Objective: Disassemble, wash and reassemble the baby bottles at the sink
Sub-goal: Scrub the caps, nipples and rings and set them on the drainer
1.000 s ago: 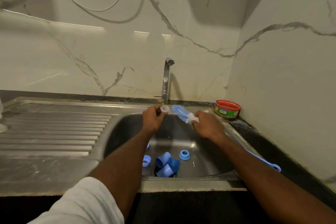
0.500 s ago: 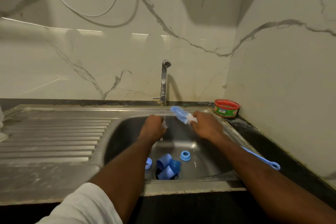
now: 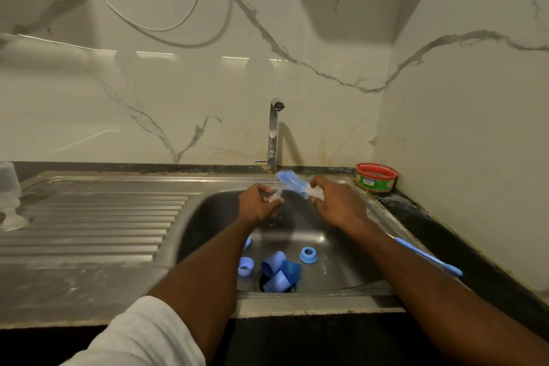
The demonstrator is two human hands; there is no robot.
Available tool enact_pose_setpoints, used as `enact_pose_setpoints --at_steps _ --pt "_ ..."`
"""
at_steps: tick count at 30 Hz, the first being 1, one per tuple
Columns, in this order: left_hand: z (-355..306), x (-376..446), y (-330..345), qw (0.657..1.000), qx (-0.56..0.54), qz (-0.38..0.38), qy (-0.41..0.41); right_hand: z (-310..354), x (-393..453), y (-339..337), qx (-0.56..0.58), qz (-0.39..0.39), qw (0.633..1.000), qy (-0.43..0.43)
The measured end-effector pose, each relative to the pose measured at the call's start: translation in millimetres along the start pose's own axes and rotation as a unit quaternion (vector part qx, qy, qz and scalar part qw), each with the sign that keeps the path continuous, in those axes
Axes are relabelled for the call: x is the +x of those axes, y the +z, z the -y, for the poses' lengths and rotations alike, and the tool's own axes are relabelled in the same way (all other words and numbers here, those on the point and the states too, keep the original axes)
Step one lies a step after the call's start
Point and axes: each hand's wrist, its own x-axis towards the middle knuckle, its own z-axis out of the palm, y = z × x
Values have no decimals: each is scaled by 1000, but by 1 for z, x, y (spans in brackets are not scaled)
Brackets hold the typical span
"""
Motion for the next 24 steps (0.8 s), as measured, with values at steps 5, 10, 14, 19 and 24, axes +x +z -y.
enact_pose_setpoints --at_steps 5,10,14,19,24 --pt "-5 0 -1 997 9 -73 10 7 -2 3 -40 -25 999 18" --pt "-11 -3 0 996 -16 -86 25 30 -12 -2 -76 -61 995 15" --pt "-16 -3 2 994 -82 -53 48 39 -16 5 -100 -49 994 -6" --pt "-28 -10 3 987 -146 -63 16 49 -14 14 -128 -5 991 -47" --pt "-35 -7 7 992 -108 -58 8 32 -4 12 -168 -45 984 -40"
